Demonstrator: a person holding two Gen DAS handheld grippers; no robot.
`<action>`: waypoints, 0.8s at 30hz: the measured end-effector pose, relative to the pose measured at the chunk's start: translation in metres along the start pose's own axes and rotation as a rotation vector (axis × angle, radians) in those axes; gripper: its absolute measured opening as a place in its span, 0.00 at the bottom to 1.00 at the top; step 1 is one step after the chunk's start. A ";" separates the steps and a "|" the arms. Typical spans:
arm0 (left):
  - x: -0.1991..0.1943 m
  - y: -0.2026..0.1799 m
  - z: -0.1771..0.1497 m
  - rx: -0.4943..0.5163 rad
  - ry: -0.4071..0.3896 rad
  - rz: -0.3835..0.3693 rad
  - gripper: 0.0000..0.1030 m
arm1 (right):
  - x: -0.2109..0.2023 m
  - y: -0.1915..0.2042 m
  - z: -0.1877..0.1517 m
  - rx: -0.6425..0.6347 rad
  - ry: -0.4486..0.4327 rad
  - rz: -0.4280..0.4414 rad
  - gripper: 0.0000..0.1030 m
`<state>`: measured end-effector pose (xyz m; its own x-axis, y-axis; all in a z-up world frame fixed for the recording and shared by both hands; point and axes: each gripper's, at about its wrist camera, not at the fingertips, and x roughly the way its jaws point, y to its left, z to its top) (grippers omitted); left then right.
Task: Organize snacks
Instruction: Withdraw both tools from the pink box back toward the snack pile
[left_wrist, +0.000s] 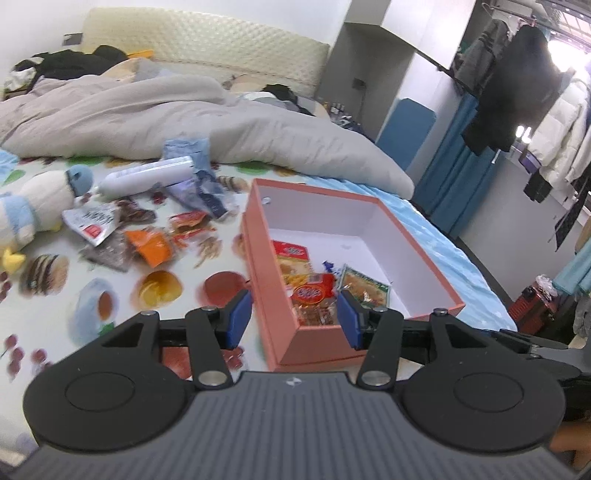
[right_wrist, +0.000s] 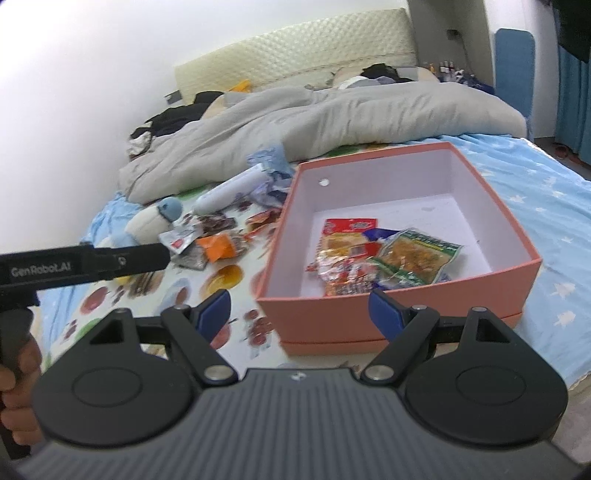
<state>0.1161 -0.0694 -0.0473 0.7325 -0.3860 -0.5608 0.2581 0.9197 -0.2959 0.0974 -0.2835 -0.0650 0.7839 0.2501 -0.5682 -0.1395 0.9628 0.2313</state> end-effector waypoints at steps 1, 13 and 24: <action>-0.005 0.002 -0.002 -0.001 -0.004 0.012 0.55 | -0.002 0.003 -0.001 -0.005 0.003 0.006 0.81; -0.070 0.030 -0.022 -0.084 -0.060 0.127 0.62 | -0.016 0.037 -0.004 -0.045 0.010 0.098 0.81; -0.077 0.065 -0.042 -0.141 -0.040 0.134 0.63 | -0.015 0.066 -0.023 -0.057 0.013 0.142 0.81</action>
<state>0.0501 0.0175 -0.0560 0.7796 -0.2546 -0.5722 0.0673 0.9424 -0.3276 0.0624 -0.2219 -0.0593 0.7458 0.3854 -0.5433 -0.2829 0.9217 0.2655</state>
